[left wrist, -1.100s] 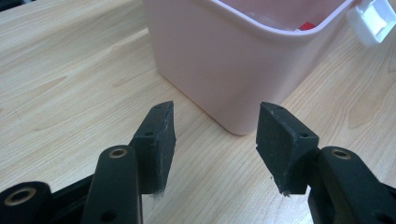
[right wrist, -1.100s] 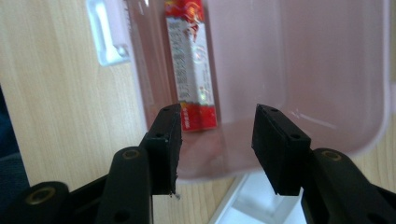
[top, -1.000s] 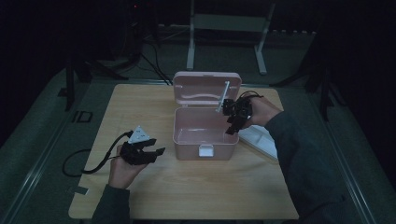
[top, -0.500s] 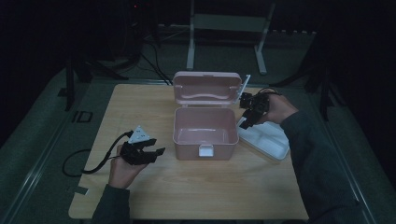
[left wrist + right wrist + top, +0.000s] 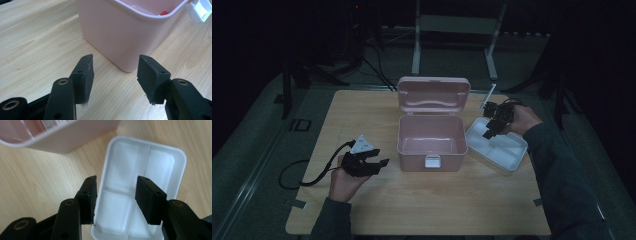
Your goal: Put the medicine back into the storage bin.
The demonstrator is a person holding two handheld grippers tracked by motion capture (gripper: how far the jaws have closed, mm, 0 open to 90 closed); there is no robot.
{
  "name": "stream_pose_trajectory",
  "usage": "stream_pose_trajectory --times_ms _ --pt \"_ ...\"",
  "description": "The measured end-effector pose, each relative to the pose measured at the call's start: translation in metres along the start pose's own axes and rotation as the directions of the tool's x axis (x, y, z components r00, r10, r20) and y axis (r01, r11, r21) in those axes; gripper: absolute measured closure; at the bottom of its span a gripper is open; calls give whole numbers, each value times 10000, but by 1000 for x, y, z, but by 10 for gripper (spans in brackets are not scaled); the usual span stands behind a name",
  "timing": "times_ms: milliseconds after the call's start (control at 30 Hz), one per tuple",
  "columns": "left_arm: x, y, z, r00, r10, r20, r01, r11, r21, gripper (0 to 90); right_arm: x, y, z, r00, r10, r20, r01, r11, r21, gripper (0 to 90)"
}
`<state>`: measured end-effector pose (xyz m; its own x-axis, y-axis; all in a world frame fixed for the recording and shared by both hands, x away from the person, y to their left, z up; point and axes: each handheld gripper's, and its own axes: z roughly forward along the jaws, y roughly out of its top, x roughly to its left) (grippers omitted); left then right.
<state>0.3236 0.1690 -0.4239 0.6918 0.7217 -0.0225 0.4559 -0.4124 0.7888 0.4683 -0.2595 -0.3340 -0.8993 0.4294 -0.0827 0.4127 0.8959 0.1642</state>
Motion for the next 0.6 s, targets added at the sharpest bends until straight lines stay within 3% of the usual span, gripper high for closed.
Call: stream_pose_trajectory --times_ms 600 --pt "1 0 -2 10000 -6 -33 5 10000 -47 469 -35 -30 49 9968 790 -91 -782 9943 720 558"
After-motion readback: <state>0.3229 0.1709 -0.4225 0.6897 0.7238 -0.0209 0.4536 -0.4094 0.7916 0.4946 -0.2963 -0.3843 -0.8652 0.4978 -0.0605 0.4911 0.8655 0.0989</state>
